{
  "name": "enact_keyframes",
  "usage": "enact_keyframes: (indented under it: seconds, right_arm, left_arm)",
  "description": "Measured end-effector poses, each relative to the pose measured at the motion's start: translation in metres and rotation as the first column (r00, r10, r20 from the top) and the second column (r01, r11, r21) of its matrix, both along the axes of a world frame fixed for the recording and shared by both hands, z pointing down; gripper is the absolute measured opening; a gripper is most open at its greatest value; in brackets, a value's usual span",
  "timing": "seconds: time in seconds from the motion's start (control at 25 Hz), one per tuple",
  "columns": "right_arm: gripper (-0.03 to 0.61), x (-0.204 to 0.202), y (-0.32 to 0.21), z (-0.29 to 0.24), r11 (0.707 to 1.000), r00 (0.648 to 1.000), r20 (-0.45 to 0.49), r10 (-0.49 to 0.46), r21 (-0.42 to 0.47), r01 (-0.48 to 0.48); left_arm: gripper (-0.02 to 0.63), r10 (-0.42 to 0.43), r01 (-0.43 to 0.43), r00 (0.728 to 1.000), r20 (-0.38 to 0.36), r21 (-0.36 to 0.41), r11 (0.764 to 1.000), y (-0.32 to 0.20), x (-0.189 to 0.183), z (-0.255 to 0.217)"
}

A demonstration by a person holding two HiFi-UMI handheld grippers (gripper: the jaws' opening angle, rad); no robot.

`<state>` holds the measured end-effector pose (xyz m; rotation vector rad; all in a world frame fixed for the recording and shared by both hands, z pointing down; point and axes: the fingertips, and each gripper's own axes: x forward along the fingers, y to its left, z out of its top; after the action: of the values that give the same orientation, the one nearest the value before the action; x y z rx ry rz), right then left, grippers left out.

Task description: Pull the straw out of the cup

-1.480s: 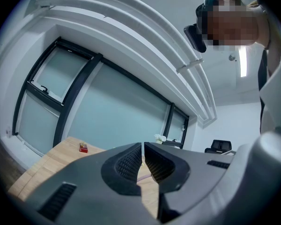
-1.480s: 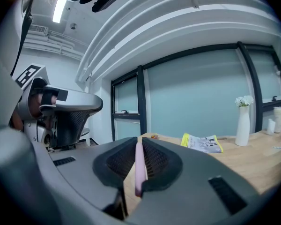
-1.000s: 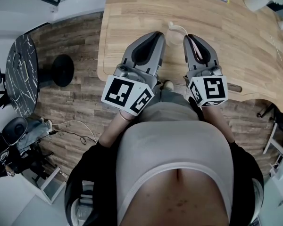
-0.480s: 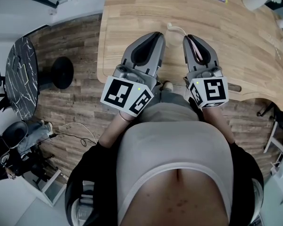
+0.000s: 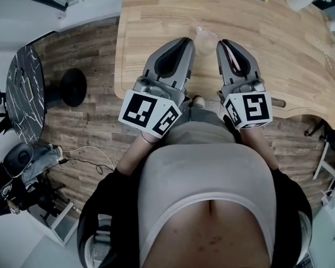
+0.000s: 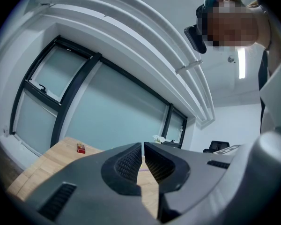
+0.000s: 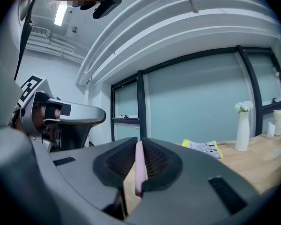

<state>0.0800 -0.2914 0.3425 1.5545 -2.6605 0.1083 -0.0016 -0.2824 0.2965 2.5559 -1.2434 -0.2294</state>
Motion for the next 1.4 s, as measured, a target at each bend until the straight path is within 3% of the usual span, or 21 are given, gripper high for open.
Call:
enact_keyframes:
  seconds: [0.96,1.4]
  right_arm:
    - [0.051,-0.013,0.001,-0.027,0.999,0.999,0.035,0.011,0.050,-0.013]
    - [0.051,-0.023,0.001,-0.037,0.995,0.997,0.049,0.060,0.080,-0.064]
  left_arm:
    - [0.014,0.012,-0.012,1.000,0.002,0.012,1.000,-0.003,-0.015,-0.005]
    - [0.014,0.064,-0.064,0.998,0.000,0.020,0.998,-0.008,-0.023,-0.005]
